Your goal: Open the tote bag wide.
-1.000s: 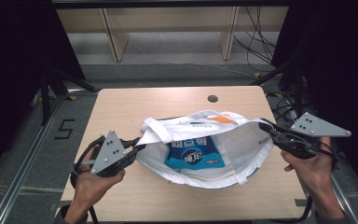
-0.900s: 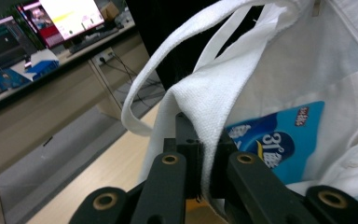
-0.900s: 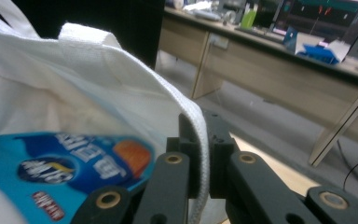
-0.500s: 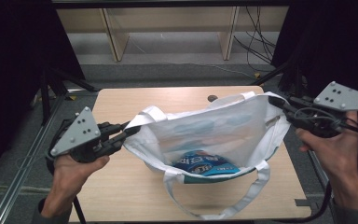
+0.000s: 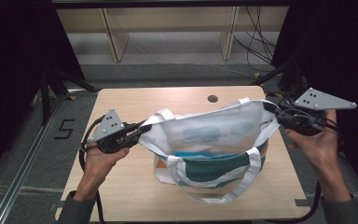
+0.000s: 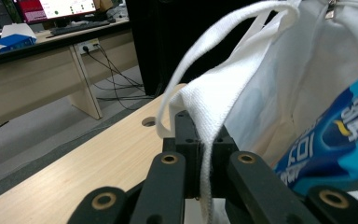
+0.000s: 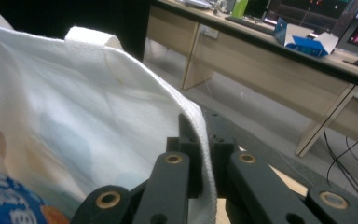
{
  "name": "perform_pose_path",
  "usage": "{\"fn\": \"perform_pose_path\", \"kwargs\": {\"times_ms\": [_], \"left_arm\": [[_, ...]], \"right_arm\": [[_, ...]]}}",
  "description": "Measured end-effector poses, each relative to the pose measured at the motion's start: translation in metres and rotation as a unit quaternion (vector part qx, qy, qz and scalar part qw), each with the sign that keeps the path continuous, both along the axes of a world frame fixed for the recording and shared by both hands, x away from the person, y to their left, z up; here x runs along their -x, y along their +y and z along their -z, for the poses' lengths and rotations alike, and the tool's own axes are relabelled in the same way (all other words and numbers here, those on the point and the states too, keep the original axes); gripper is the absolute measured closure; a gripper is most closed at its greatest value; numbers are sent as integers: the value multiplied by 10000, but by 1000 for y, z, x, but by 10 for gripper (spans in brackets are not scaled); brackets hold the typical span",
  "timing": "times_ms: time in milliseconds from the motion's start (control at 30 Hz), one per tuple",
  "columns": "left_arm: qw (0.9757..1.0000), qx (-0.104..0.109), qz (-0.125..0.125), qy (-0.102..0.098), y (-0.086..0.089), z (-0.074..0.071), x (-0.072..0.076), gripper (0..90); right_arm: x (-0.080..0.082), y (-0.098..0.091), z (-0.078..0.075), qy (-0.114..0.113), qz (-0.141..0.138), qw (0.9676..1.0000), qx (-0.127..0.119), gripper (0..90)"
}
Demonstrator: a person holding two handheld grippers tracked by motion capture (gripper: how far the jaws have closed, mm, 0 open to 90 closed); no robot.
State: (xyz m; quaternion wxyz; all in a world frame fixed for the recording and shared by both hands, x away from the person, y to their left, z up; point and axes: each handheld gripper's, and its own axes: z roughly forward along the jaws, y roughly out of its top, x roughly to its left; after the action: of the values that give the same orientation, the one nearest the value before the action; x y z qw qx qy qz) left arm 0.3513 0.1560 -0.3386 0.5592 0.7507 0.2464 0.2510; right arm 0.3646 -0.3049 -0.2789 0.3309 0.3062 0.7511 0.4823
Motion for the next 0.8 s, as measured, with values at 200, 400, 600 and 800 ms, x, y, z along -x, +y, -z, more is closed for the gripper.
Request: {"fn": "perform_pose_path", "kwargs": {"times_ms": [200,400,600,800], "left_arm": [[9993,-363,-6,101,-8,27,-3,863],[9983,-359,-152,444,-10,46,-25,860],[9957,-487,-151,779,-15,77,-37,860],[9918,-883,-164,907,-25,101,-39,862]], "right_arm": [[-3,-4,23,89,48,9999,114,885],[-16,-2,40,271,147,9995,72,884],[-23,0,59,437,221,9985,233,884],[-30,-4,87,624,328,9971,275,884]]}}
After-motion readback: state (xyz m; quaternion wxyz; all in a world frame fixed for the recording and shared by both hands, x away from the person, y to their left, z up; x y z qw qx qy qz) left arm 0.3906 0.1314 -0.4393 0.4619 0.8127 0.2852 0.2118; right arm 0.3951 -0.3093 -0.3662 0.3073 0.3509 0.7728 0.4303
